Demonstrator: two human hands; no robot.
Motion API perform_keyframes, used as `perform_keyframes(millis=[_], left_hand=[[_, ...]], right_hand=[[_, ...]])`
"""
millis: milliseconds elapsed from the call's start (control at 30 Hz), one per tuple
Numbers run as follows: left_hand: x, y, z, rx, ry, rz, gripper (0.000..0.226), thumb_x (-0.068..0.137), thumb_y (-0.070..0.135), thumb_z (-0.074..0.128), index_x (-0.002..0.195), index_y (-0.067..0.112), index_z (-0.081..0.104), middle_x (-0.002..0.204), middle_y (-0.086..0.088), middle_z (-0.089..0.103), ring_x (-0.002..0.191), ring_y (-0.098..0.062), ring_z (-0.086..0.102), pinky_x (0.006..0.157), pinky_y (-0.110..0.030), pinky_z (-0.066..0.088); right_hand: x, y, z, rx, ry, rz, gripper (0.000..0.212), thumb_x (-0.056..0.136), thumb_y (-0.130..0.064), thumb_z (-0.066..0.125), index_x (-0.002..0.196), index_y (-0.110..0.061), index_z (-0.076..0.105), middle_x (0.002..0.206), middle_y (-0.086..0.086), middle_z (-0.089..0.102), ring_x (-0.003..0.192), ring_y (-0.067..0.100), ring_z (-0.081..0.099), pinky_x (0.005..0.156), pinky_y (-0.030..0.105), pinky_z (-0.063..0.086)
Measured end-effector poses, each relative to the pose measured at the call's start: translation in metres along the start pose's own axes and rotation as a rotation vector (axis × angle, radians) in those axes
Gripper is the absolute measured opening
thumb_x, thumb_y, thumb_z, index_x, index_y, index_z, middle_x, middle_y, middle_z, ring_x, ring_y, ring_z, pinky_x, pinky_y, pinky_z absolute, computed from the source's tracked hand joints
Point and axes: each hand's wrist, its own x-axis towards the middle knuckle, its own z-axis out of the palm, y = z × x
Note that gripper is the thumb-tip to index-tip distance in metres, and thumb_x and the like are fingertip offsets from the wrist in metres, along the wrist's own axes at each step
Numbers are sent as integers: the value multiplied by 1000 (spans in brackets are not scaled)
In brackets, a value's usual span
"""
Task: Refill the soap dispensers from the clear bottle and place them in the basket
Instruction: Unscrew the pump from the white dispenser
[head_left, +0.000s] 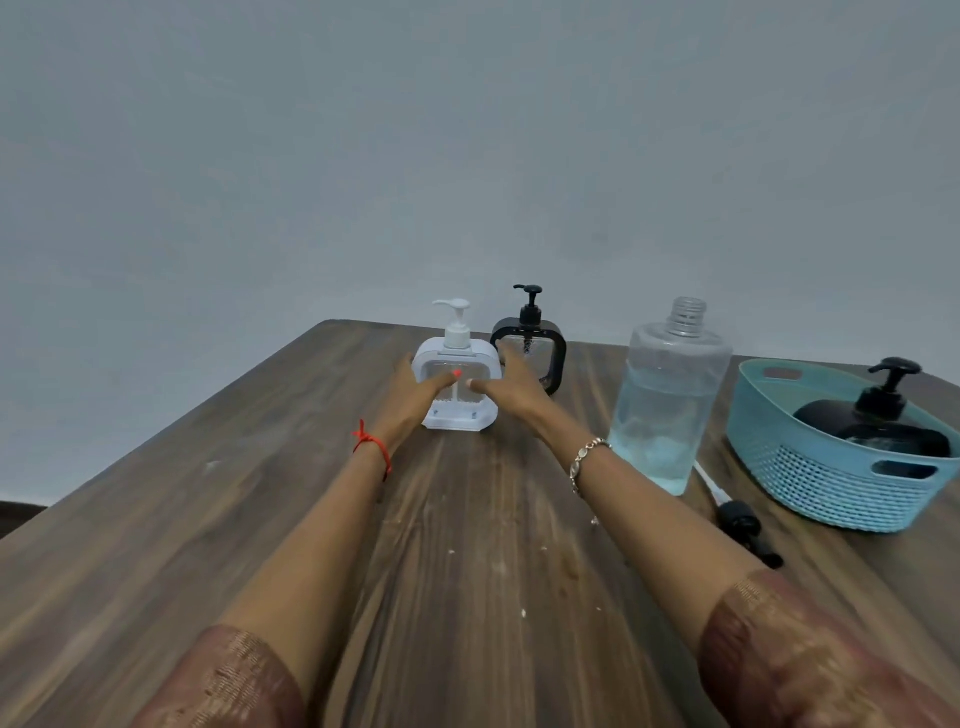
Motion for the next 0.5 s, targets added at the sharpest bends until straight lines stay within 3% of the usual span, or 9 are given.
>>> perform_keyframes(millis=[67, 133, 267, 400, 500], left_hand=[[0, 2, 0, -6, -3, 35, 56, 73, 31, 75, 119, 11, 52, 112, -5, 64, 100, -21, 63, 90, -37, 51], [-3, 5, -2, 7, -2, 52, 52, 77, 26, 74, 120, 11, 48, 106, 1, 59, 94, -15, 59, 83, -29, 47], [-18, 20, -8, 46, -79, 100, 42, 78, 19, 73, 112, 12, 49, 93, 7, 55, 82, -6, 55, 67, -16, 42], [-41, 32, -11, 44, -189, 111, 33, 72, 20, 78, 94, 19, 54, 89, 5, 59, 81, -10, 58, 67, -18, 46], [-63, 40, -7, -18, -250, 136, 41, 59, 26, 85, 90, 22, 58, 88, 3, 66, 79, -11, 63, 69, -21, 50]], right_hand=[[6, 5, 3, 24, 27, -10, 54, 82, -4, 64, 131, -2, 41, 125, 11, 53, 110, 24, 53, 97, 34, 44], [5, 6, 2, 69, 30, -19, 48, 80, 1, 65, 125, -3, 49, 123, 14, 57, 107, 24, 56, 98, 41, 46], [-15, -1, -13, 109, -9, 22, 41, 81, 5, 63, 119, -4, 53, 115, 14, 60, 98, 21, 55, 87, 38, 48], [-41, -1, -36, 88, -52, 51, 47, 80, -4, 66, 125, -10, 51, 113, 6, 59, 102, 22, 57, 64, 28, 49], [-61, -7, -56, -15, -71, -45, 48, 78, -16, 70, 124, -13, 55, 116, 3, 60, 101, 16, 55, 75, 25, 44]])
